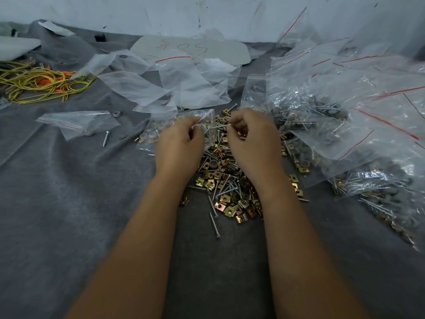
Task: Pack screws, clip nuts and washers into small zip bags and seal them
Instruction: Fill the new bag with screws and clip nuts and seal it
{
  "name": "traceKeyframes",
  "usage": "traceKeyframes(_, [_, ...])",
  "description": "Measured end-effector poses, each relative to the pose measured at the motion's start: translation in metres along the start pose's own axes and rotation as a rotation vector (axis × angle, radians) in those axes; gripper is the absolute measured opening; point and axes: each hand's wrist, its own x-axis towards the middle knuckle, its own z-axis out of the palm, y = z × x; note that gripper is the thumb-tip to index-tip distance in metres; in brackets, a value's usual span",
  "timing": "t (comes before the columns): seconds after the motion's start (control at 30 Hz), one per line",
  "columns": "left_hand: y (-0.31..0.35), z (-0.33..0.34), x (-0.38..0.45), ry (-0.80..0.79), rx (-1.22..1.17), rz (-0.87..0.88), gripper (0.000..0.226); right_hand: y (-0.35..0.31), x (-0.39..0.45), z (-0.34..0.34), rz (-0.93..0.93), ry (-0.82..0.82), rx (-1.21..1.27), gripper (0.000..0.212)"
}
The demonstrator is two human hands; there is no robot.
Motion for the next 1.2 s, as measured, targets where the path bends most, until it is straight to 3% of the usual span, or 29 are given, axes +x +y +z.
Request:
traceKeyframes(0.17, [0.004,-0.001,-0.003,-0.002,-0.024,0.088,0.033,-0.007,-0.004,0.01,-0.215,-0.064,-0.174,0.015])
traceKeyframes(0.27, [0.004,-0.002,-0.001,0.044,-0.02,0.047,0.034,-0.006,-0.002,0.009,-0.131,-0.073,-0.061,0.025])
traceKeyframes(0.37, [0.002,-0.005,0.003,0.139,-0.051,-0.086,0.039,-0.001,-0.001,0.002,0.071,-0.039,0.04,0.027])
traceKeyframes(0.43, [0.001,-0.005,0.004,0.145,-0.104,-0.139,0.042,0.007,0.002,-0.003,0.175,-0.163,-0.031,0.029])
traceKeyframes(0.5, [0.001,-0.006,0.004,0.127,-0.131,-0.144,0.04,0.012,0.003,-0.007,0.205,-0.409,-0.227,0.034])
traceKeyframes(0.57, [0.001,-0.005,0.003,0.111,-0.14,-0.141,0.037,0.014,0.004,-0.007,0.21,-0.549,-0.339,0.038])
traceKeyframes(0.73, [-0.001,-0.004,0.003,0.061,-0.113,-0.139,0.032,0.013,0.003,-0.006,0.203,-0.481,-0.287,0.014])
traceKeyframes(0.87, [-0.002,-0.003,0.003,0.036,-0.094,-0.143,0.027,0.016,0.002,-0.004,0.181,-0.419,-0.232,0.007])
traceKeyframes(1.2, [-0.002,-0.002,0.002,0.012,-0.122,-0.136,0.03,0.009,0.001,-0.002,0.101,-0.166,-0.027,0.013])
